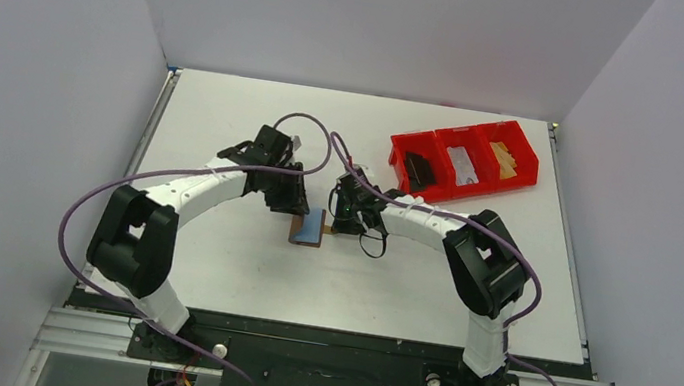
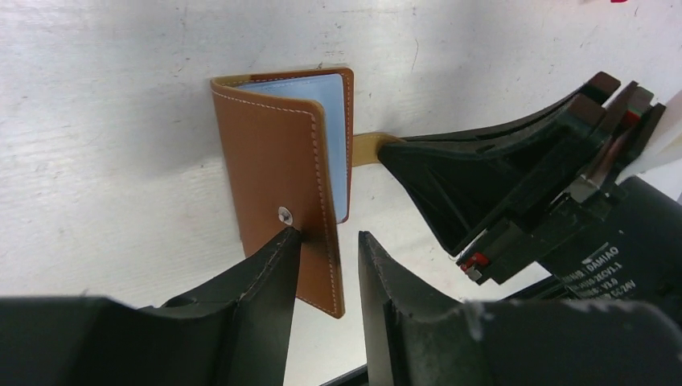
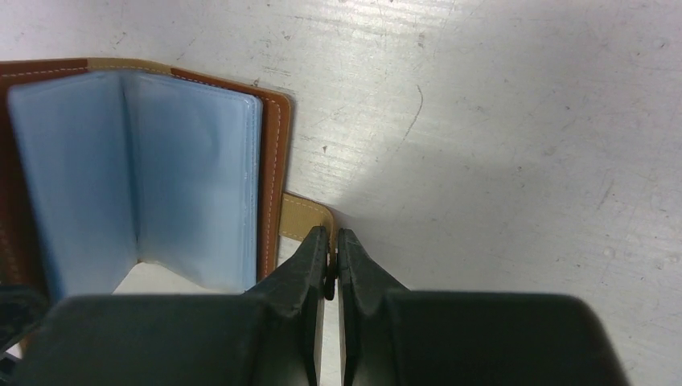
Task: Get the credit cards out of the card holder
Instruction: Close the card holder at the center of the board.
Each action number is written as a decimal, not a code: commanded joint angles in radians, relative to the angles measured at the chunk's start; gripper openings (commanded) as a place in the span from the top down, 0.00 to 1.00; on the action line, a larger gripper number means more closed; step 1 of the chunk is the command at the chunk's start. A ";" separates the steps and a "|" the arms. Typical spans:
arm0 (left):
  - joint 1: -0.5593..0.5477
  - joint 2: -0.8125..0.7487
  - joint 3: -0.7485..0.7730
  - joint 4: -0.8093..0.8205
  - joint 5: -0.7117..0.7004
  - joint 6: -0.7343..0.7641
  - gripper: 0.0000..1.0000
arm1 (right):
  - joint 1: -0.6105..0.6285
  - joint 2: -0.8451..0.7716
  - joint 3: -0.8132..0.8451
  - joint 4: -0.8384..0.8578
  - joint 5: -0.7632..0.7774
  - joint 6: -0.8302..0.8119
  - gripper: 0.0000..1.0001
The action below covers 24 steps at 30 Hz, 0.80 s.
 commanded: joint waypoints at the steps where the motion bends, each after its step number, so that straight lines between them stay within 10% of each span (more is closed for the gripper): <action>1: -0.008 0.063 0.024 0.103 0.059 -0.036 0.69 | 0.001 -0.059 -0.017 0.051 -0.009 0.017 1.00; 24: -0.027 0.225 -0.035 0.162 -0.032 -0.151 0.65 | -0.003 -0.096 -0.010 0.056 -0.026 0.019 0.96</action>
